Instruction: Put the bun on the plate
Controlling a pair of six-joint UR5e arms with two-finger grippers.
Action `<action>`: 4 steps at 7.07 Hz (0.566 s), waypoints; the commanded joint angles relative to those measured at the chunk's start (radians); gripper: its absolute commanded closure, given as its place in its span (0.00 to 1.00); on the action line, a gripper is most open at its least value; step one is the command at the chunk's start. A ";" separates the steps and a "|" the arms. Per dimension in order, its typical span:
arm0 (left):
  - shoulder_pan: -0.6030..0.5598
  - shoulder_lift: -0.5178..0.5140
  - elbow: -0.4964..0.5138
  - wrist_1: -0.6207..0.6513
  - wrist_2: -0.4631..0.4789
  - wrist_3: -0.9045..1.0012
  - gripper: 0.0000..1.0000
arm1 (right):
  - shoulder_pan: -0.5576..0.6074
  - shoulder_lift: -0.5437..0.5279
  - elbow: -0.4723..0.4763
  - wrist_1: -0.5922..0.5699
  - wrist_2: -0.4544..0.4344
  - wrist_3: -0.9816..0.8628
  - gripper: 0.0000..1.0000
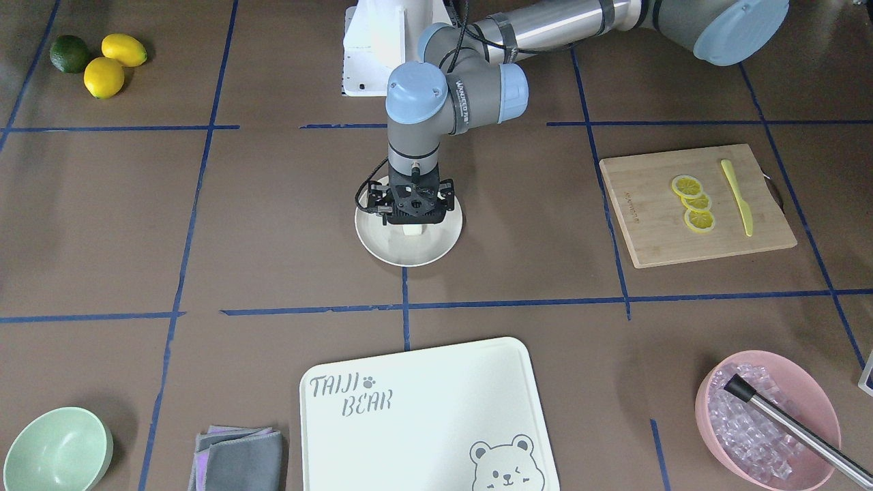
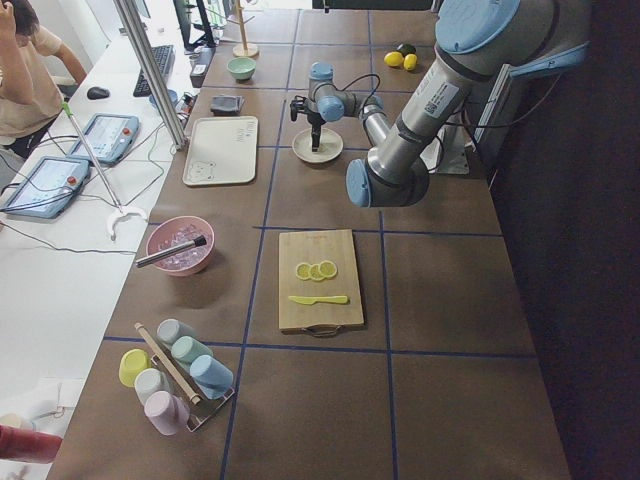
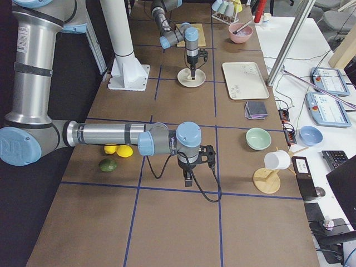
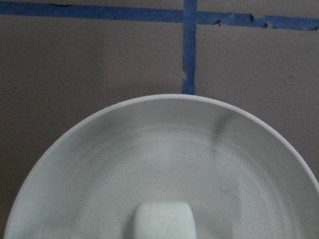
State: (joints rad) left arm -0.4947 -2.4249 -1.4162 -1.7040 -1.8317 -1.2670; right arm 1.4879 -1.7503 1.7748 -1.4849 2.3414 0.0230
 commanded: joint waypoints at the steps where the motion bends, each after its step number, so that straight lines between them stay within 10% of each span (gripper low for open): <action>1: -0.115 0.155 -0.157 0.026 -0.130 0.149 0.01 | 0.000 0.000 0.000 0.000 -0.001 0.000 0.00; 4: -0.350 0.512 -0.405 0.023 -0.296 0.509 0.01 | 0.000 0.000 -0.003 0.000 -0.001 0.000 0.00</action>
State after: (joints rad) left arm -0.7537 -2.0574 -1.7334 -1.6785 -2.0694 -0.9043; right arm 1.4879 -1.7502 1.7731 -1.4849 2.3409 0.0230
